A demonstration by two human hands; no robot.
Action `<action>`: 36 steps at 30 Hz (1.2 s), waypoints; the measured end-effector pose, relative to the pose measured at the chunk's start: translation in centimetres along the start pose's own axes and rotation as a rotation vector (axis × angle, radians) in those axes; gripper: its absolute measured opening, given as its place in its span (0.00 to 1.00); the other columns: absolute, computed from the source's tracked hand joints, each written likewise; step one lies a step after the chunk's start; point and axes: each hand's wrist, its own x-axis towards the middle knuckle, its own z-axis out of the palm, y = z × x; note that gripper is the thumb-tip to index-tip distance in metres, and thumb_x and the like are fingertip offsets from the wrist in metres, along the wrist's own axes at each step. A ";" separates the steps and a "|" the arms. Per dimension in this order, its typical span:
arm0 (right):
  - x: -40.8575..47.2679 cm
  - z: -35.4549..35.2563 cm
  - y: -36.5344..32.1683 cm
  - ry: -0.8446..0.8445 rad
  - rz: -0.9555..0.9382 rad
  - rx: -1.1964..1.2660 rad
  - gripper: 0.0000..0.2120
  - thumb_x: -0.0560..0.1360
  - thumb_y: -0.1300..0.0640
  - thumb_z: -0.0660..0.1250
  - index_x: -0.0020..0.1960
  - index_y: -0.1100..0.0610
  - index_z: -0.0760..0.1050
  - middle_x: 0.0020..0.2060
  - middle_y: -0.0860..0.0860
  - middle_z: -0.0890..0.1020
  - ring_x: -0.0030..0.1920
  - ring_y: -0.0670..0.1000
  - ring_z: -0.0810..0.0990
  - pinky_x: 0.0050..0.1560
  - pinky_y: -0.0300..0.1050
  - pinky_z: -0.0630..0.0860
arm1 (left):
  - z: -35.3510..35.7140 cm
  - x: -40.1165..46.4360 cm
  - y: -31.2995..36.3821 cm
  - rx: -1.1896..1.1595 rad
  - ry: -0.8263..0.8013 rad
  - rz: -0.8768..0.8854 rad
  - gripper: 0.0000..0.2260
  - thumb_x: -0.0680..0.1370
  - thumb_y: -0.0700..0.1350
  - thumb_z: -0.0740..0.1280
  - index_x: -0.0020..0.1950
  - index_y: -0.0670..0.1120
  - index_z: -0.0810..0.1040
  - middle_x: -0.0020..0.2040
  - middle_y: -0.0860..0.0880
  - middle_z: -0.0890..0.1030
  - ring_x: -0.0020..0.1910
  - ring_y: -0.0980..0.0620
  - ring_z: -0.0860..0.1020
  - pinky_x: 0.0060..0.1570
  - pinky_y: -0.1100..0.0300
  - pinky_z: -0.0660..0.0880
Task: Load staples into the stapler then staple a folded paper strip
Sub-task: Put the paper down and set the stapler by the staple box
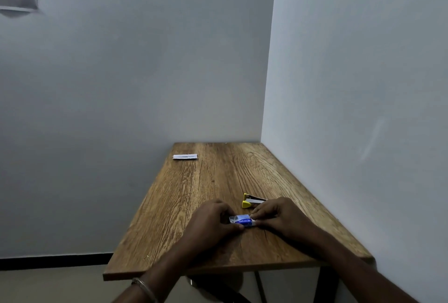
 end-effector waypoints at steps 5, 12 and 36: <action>0.5 0.7 -0.5 0.036 0.009 0.017 0.16 0.68 0.51 0.79 0.55 0.45 0.84 0.48 0.38 0.86 0.51 0.37 0.83 0.50 0.34 0.79 | 0.0 -0.1 -0.2 0.005 0.024 0.010 0.15 0.70 0.61 0.72 0.52 0.55 0.81 0.49 0.59 0.78 0.46 0.61 0.75 0.48 0.59 0.77; 0.7 1.4 -0.3 0.079 0.039 0.096 0.24 0.67 0.60 0.79 0.62 0.49 0.81 0.45 0.41 0.87 0.48 0.38 0.85 0.47 0.28 0.77 | 0.1 -0.1 -0.2 -0.009 0.024 0.007 0.15 0.70 0.61 0.73 0.51 0.55 0.81 0.49 0.59 0.77 0.46 0.60 0.75 0.48 0.58 0.78; 0.9 -0.5 0.9 0.362 0.118 -0.215 0.16 0.73 0.50 0.75 0.60 0.49 0.81 0.53 0.43 0.82 0.48 0.40 0.79 0.43 0.29 0.72 | -0.8 -1.1 -0.4 -0.029 -0.036 -0.016 0.23 0.72 0.59 0.73 0.65 0.55 0.75 0.58 0.59 0.77 0.55 0.61 0.74 0.56 0.64 0.75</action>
